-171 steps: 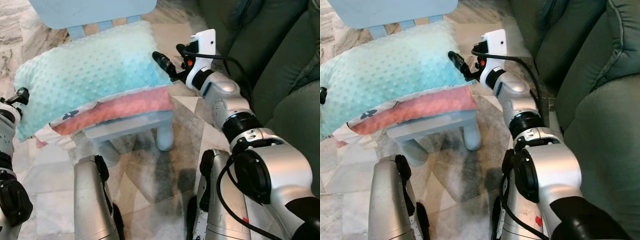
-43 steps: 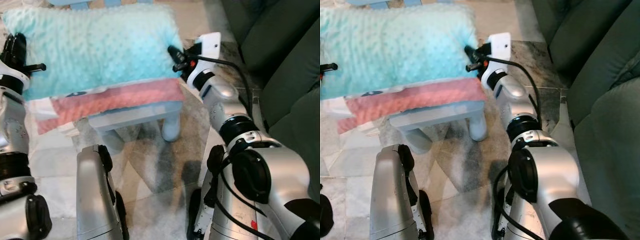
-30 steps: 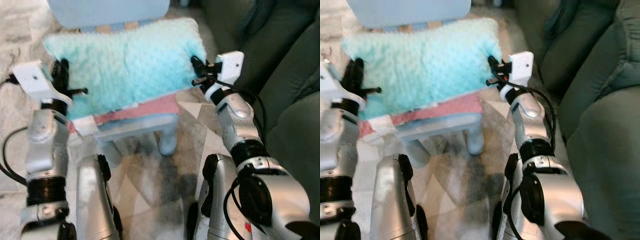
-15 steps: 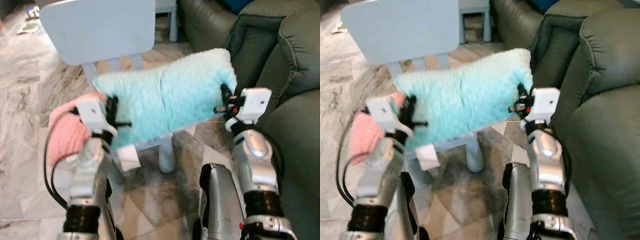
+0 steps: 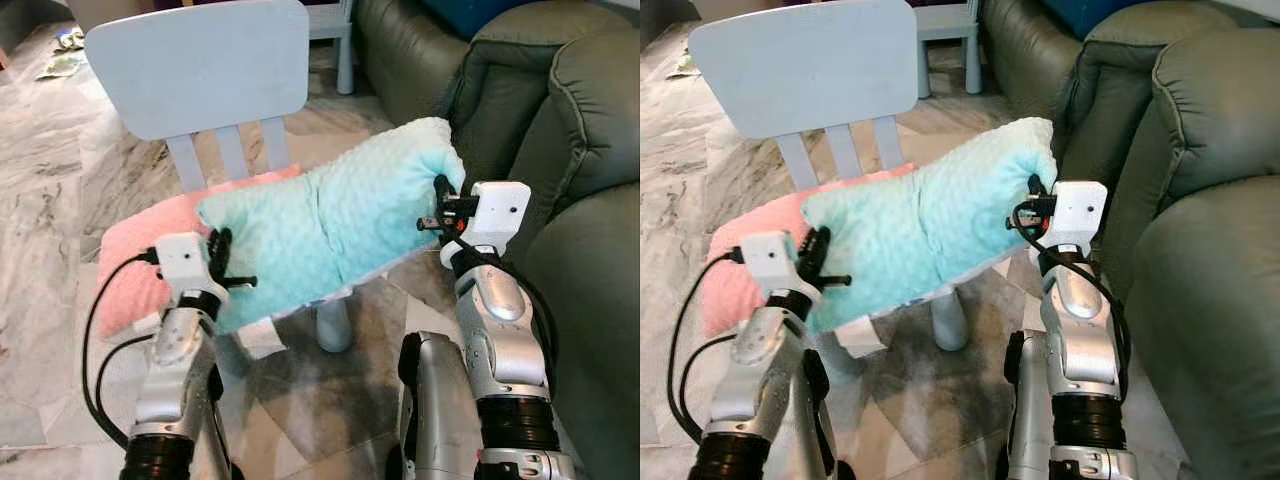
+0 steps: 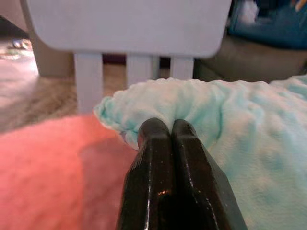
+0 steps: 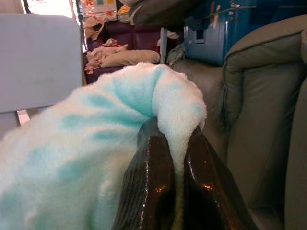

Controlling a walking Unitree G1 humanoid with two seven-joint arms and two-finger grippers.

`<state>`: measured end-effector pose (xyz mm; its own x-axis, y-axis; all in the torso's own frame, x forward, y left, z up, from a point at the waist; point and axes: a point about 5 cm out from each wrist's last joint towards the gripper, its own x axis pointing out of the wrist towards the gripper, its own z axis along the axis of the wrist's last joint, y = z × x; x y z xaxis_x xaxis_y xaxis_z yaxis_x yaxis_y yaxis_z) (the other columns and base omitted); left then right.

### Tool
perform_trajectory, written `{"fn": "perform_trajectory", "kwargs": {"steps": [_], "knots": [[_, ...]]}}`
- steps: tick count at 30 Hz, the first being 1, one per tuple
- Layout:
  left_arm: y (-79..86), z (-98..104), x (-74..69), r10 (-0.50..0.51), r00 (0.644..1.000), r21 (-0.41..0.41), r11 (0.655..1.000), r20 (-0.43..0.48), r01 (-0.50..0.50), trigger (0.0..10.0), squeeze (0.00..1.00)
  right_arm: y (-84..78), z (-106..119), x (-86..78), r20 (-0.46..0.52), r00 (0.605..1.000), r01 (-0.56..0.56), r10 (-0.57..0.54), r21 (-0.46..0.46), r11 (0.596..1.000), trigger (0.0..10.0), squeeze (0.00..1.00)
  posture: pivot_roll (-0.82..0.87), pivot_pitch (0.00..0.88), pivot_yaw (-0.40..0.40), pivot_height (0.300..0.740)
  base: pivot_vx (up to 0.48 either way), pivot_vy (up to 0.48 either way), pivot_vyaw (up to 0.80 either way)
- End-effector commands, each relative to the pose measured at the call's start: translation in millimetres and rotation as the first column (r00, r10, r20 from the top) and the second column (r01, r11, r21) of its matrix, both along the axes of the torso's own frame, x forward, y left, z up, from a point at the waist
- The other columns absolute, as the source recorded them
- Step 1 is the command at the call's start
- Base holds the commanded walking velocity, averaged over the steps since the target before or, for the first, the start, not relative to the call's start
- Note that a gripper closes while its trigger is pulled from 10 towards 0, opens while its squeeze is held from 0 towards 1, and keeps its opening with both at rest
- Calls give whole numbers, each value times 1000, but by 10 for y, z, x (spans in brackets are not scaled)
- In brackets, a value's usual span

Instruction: Move the pillow to the sofa

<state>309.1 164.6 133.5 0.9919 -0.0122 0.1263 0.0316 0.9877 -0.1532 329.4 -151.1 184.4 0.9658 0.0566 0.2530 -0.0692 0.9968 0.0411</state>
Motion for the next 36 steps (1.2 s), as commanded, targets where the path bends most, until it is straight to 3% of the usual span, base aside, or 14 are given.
{"fn": "perform_trajectory", "kwargs": {"steps": [1, 6, 13, 21, 22, 23, 24, 36], "knots": [[51, 148, 30, 19, 998, 10, 1000, 61, -20, 0, 0, 23, 92, -22, 28, 1000, -5, 4, 12, 1000, 0, 0, -113, 6, 26, 429, 0, 0, 0], [49, 225, 66, 22, 995, 17, 1000, 94, -24, 0, 0, 40, 93, -33, 20, 1000, -5, 5, 25, 1000, 0, 0, -110, 6, 25, 459, 0, 0, 0], [-17, 232, 80, -13, 996, 74, 997, 92, 6, 0, 0, 50, 124, -49, 19, 1000, -1, 0, 41, 999, 0, 0, -112, 5, 32, 509, 0, 0, 0], [-54, 218, 111, -30, 997, 78, 997, 75, 24, 0, 0, 39, 139, -67, 20, 1000, 10, -11, 52, 999, 0, 0, -117, 0, 37, 564, 0, 0, 0], [-72, 212, 118, -38, 997, 88, 996, 67, 32, 1843, 0, 38, 142, -69, 20, 1000, 12, -13, 53, 999, 0, 0, -117, 0, 37, 569, 0, 0, 0], [-86, 206, 126, -42, 997, 99, 994, 57, 36, 6235, 0, 38, 148, -70, 20, 1000, 13, -14, 55, 998, 0, 0, -125, 0, 39, 574, 0, 0, 0], [-97, 202, 132, -44, 998, 106, 994, 51, 39, 10000, 0, 39, 154, -71, 21, 1000, 14, -15, 56, 998, 0, 0, -125, 0, 39, 579, 0, 0, 0], [-124, 152, 189, -36, 999, 179, 983, 1, 35, 10000, 0, 55, 213, -80, 34, 999, 18, -20, 76, 997, 0, 0, -128, 0, 43, 654, 0, 0, 0]]}}
